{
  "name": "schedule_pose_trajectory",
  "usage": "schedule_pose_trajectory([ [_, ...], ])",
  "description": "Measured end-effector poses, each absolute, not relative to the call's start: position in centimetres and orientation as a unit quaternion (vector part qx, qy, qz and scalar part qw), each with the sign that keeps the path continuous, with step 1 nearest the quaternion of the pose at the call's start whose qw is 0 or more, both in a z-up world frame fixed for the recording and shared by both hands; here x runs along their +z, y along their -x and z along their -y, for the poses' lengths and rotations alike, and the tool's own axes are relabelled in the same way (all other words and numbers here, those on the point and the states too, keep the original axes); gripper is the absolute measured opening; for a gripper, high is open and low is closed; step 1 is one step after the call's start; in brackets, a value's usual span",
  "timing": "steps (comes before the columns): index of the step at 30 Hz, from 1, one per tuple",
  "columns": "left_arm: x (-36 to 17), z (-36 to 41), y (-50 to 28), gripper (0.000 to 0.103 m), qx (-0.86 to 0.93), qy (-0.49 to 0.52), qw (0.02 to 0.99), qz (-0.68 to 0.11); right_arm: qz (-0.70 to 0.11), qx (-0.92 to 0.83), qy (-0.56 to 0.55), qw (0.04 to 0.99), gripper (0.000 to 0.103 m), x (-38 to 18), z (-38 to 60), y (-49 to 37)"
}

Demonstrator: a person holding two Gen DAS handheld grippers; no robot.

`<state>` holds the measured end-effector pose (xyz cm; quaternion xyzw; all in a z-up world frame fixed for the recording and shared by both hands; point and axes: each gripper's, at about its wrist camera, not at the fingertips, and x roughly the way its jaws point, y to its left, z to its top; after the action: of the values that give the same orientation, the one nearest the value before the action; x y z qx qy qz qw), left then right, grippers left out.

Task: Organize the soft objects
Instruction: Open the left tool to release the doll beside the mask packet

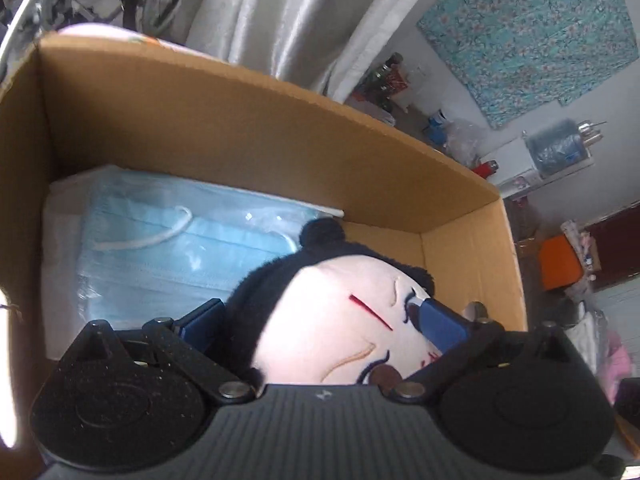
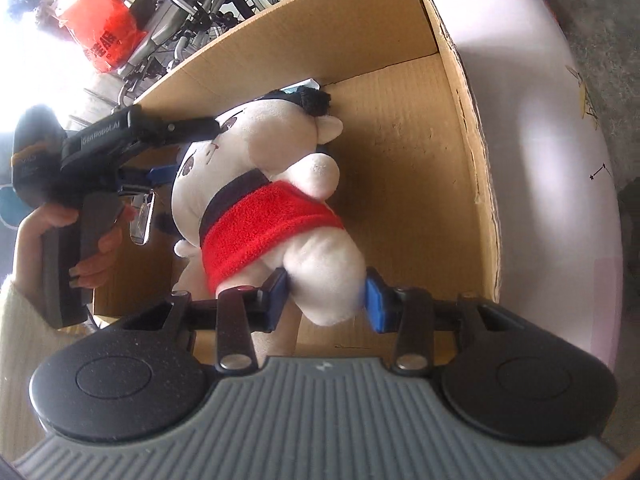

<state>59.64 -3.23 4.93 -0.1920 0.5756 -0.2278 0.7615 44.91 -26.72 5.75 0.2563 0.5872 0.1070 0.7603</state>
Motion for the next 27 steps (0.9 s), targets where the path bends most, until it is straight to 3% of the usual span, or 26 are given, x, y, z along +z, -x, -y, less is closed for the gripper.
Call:
schedule_pose_trajectory([
  [6,6.7,4.5,-56.2,0.101,-0.28,0.081,0.751,-0.593,-0.579,0.097,-0.198,0.785,0.038,5.8,25.1,-44.8],
  [13,9.9,-0.5,-51.3,0.095,-0.222,0.114,0.739,-0.626,-0.553,0.122,-0.207,0.798,0.037,5.2,24.1,-45.6],
  [17,9.7,-2.4,-49.9,0.084,-0.179,0.098,0.73,-0.652,-0.553,0.153,-0.201,0.794,0.037,5.1,22.5,-47.4],
  [21,11.5,-2.9,-48.2,0.061,-0.155,0.05,0.759,-0.63,-0.532,0.15,-0.195,0.81,0.036,5.1,21.1,-48.5],
  [24,11.9,-1.9,-48.0,0.056,-0.149,0.001,0.775,-0.614,-0.544,0.15,-0.176,0.807,0.032,4.3,19.9,-48.6],
  [27,11.6,-1.1,-47.9,0.056,-0.155,-0.04,0.787,-0.595,-0.554,0.162,-0.126,0.807,0.02,3.4,17.7,-47.9],
])
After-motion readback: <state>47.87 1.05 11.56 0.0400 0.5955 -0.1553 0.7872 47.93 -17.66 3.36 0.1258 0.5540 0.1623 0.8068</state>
